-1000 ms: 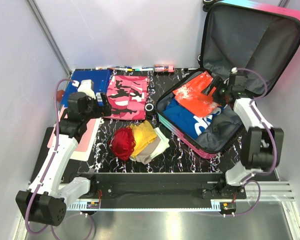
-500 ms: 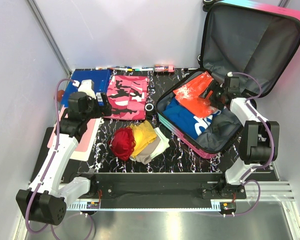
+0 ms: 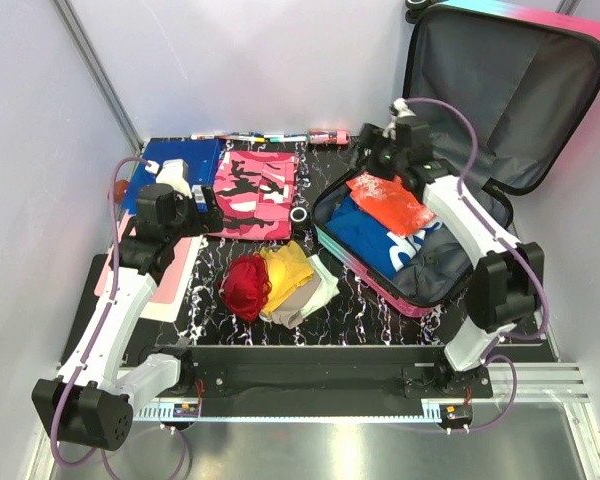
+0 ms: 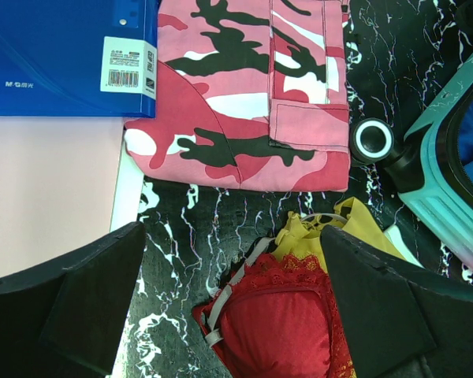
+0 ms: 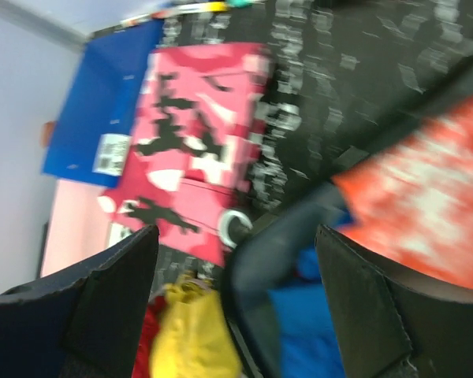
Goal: Pack the luggage
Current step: Pick up the clothes from the corner of the board.
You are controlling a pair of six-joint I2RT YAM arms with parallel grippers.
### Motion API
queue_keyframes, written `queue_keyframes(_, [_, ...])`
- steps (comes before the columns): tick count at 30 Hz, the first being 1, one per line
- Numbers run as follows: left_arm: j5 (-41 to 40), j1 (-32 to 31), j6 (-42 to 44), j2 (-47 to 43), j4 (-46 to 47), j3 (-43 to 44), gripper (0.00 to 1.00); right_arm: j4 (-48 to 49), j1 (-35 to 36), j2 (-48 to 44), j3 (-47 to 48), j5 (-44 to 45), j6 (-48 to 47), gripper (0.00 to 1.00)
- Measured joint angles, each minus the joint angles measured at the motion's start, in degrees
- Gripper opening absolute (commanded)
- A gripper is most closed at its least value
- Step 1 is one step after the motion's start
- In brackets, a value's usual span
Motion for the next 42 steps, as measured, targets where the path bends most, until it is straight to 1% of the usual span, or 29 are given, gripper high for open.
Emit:
queue_keyframes(6, [0.15,0.00,0.00,-0.02,-0.02,0.00,0.99,1.14,7.98,10.16,12.46,-1.03,-0.20,0.85])
queue_keyframes(12, [0.20,-0.02,0.00,-0.02,0.00,0.00,0.99,-0.39,15.17,25.55,26.91,-2.05,-0.20,0.84])
queue_keyframes(16, [0.33,-0.07,0.00,-0.02,0.00,0.00,0.99,-6.49,18.32,36.76,40.92,-0.79,-0.20,0.84])
queue_keyframes(20, [0.37,-0.15,0.00,-0.02,0.00,0.00,0.99,-13.79,18.95,47.74,57.46,2.75,-0.17,0.84])
queue_keyframes(23, [0.37,-0.17,0.00,-0.02,0.00,0.00,0.99,-17.05,18.64,52.72,64.78,6.75,-0.17,0.84])
queue_keyframes(26, [0.37,-0.17,-0.04,-0.02,0.00,0.00,0.99,-19.12,18.43,54.75,66.69,10.88,-0.02,0.84])
queue_keyframes(30, [0.39,-0.28,-0.26,-0.02,0.00,0.00,0.99,-20.48,18.29,56.30,66.69,14.34,0.20,0.84])
queue_keyframes(42, [0.37,-0.57,-0.46,-0.02,0.00,0.00,0.99,-22.10,18.29,59.43,66.66,20.55,0.63,0.85])
